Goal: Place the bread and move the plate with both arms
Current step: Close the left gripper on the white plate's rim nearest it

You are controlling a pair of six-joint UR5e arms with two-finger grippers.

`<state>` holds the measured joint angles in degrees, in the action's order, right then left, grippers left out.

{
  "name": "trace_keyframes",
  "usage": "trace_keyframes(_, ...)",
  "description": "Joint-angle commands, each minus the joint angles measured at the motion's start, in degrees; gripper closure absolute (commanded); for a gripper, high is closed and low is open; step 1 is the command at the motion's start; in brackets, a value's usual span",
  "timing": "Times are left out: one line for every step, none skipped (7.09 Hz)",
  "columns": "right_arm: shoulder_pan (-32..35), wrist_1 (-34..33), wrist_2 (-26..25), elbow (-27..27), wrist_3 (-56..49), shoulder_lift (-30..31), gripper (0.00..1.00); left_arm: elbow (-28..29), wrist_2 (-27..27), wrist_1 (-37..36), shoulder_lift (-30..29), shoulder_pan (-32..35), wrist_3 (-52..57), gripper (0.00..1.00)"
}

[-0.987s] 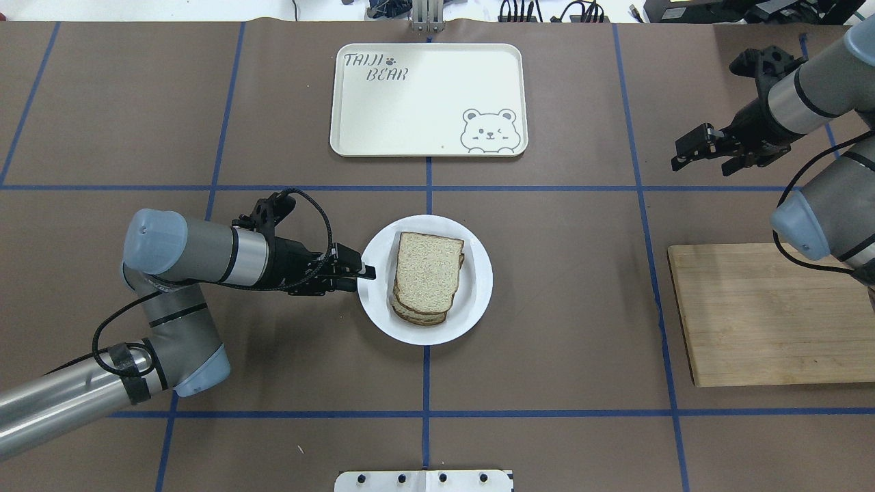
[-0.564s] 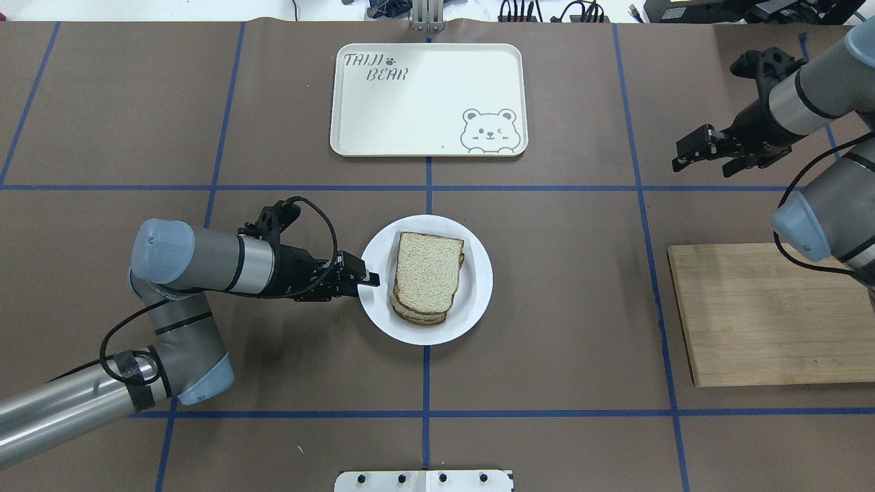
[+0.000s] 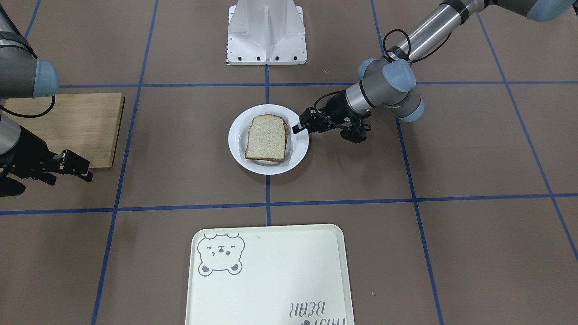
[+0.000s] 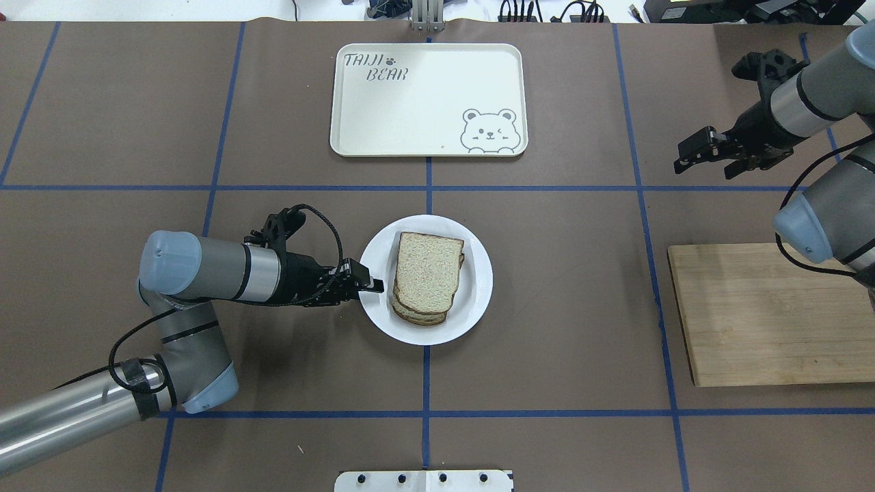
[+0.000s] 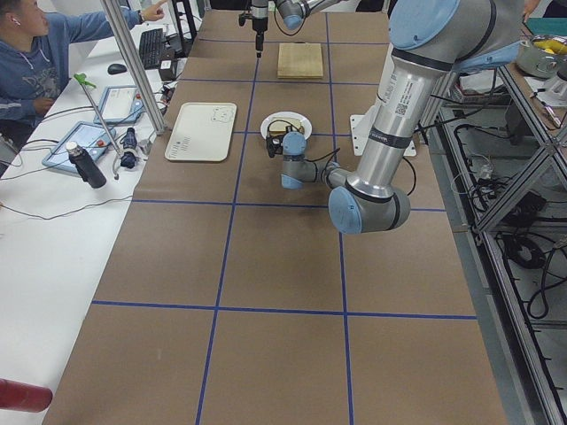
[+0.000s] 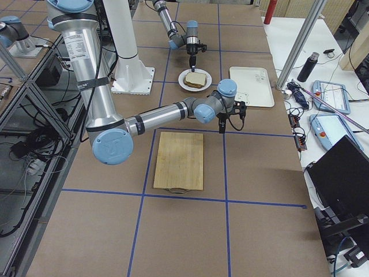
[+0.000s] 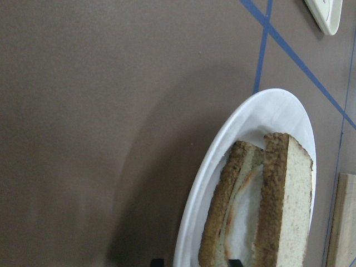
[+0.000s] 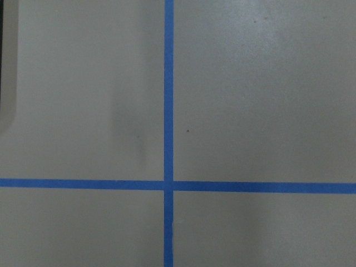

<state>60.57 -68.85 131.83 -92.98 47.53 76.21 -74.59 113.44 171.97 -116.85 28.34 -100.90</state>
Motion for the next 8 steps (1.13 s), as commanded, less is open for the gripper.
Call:
trace_keyframes(0.0, 0.0, 0.0, -0.3, 0.0, 0.3, 0.00, 0.3, -0.1, 0.0, -0.1, -0.3, 0.0, 0.58)
trace_keyframes(0.1, 0.0, 0.0, -0.3, -0.1, 0.3, 0.00, 0.7, -0.1, 0.0, -0.2, -0.3, 0.0, 0.58)
trace_keyframes(0.0, 0.0, 0.0, -0.3, -0.1, 0.3, 0.00, 0.8, -0.1, 0.0, -0.6, -0.5, 0.0, 0.58)
trace_keyframes(0.1, 0.0, 0.0, -0.3, -0.1, 0.3, 0.00, 0.9, -0.1, 0.0, -0.7, -0.7, 0.0, 0.59)
trace_keyframes(0.1, 0.0, 0.0, -0.3, -0.1, 0.3, 0.00, 1.1, -0.1, 0.1, -0.7, -0.7, -0.1, 0.66)
trace_keyframes(0.1, 0.0, 0.0, -0.3, -0.1, 0.4, 0.00, 1.1, -0.1, 0.6, -0.7, -0.7, -0.2, 0.91)
trace_keyframes(0.1, 0.0, 0.0, -0.4, -0.1, 0.4, 0.00, 1.1, -0.5, 0.8, -0.7, -0.7, -0.2, 1.00)
trace_keyframes(0.1, 0.0, 0.0, -0.4, -0.1, 0.4, 0.00, 1.1, -0.7, 2.7, -0.5, -0.7, -0.4, 1.00)
